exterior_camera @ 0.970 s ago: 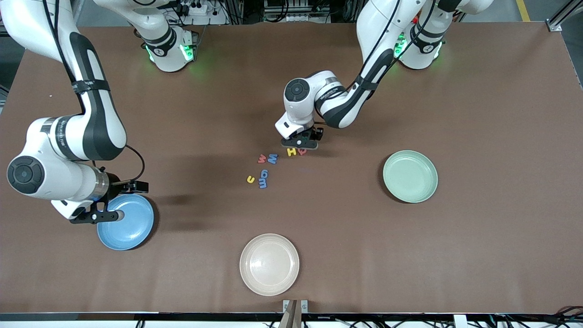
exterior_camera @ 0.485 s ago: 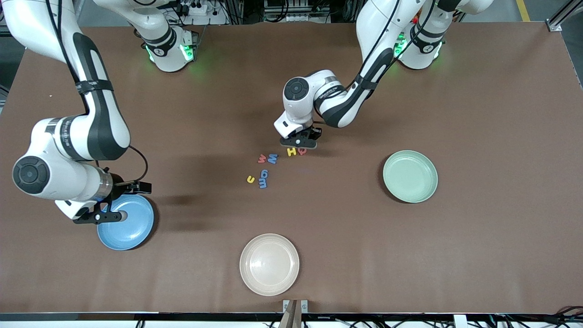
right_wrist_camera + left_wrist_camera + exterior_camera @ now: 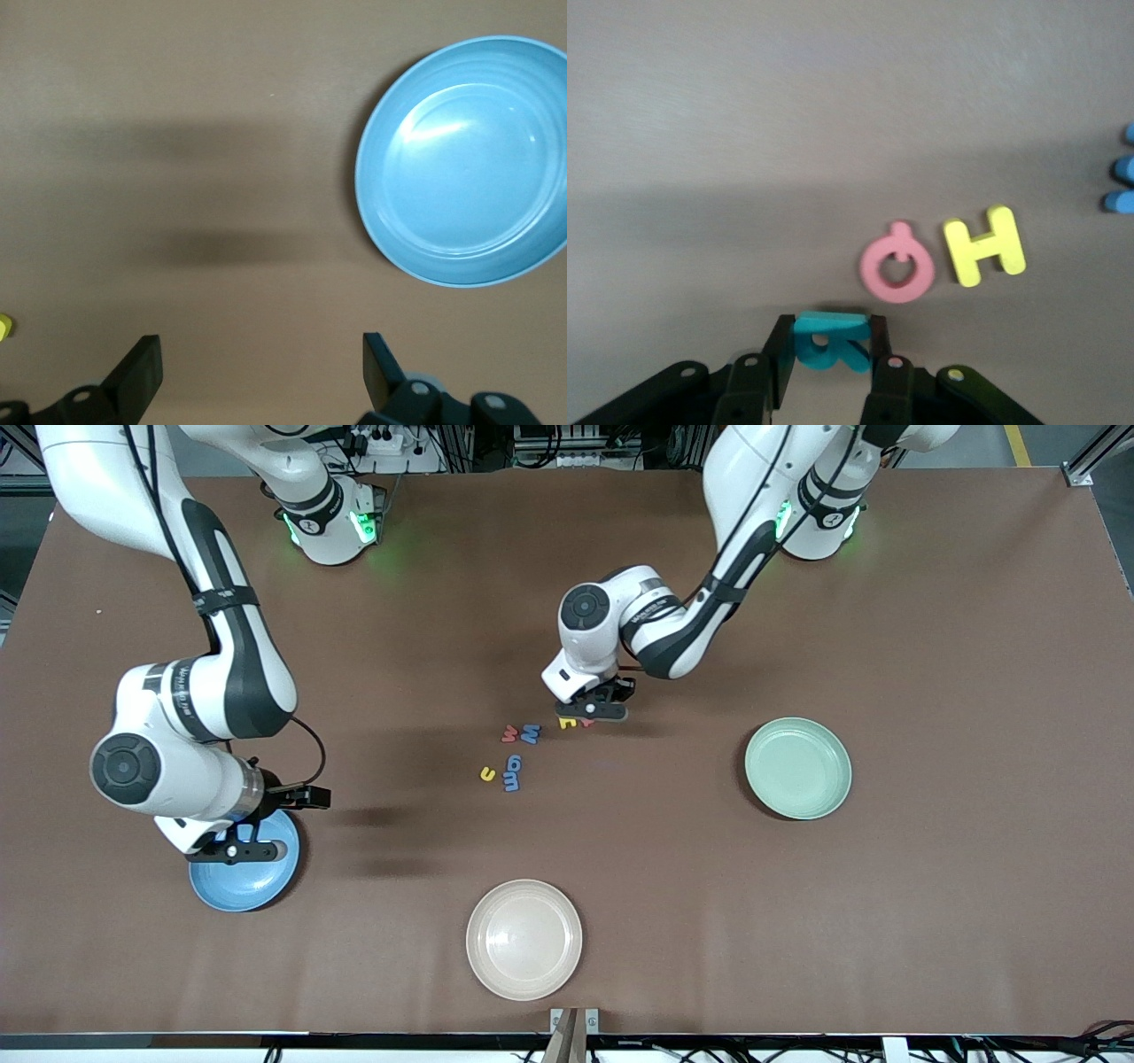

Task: Sort upper and lower case letters into plates
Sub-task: 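Carry the teal R to the green plate with the left gripper and release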

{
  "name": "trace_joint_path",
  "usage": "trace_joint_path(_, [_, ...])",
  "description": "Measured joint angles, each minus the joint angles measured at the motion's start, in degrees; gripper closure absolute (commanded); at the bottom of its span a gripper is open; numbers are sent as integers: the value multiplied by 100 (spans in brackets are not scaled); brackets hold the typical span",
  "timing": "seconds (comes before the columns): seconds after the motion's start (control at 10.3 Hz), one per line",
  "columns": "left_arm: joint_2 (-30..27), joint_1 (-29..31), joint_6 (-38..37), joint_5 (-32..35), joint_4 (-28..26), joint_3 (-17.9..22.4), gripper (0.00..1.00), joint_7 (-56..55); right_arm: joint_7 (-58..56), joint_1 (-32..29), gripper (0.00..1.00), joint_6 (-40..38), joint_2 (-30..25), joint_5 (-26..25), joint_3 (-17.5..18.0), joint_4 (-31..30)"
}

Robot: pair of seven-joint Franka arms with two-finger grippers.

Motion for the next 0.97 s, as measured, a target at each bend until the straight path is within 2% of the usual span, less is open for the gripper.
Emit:
trace_joint_path(0.19, [-531, 868, -1072, -405, 40, -325, 92, 1230, 7, 341, 0, 110, 8, 2, 17, 10])
trace_joint_path(0.39, [-889, 1826, -1916, -487, -4, -498, 92, 2319, 46, 802, 0, 345, 18, 40, 27, 19])
trace_joint_path(0.68, [-887, 2882, -2066, -490, -201, -525, 92, 3760, 89, 1520, 0, 729, 286, 238, 38, 16])
trace_joint_path(0.97, [-700, 3207, -1650, 48, -256, -528, 91, 4043, 381, 2221, 0, 1140, 888, 241, 36, 46])
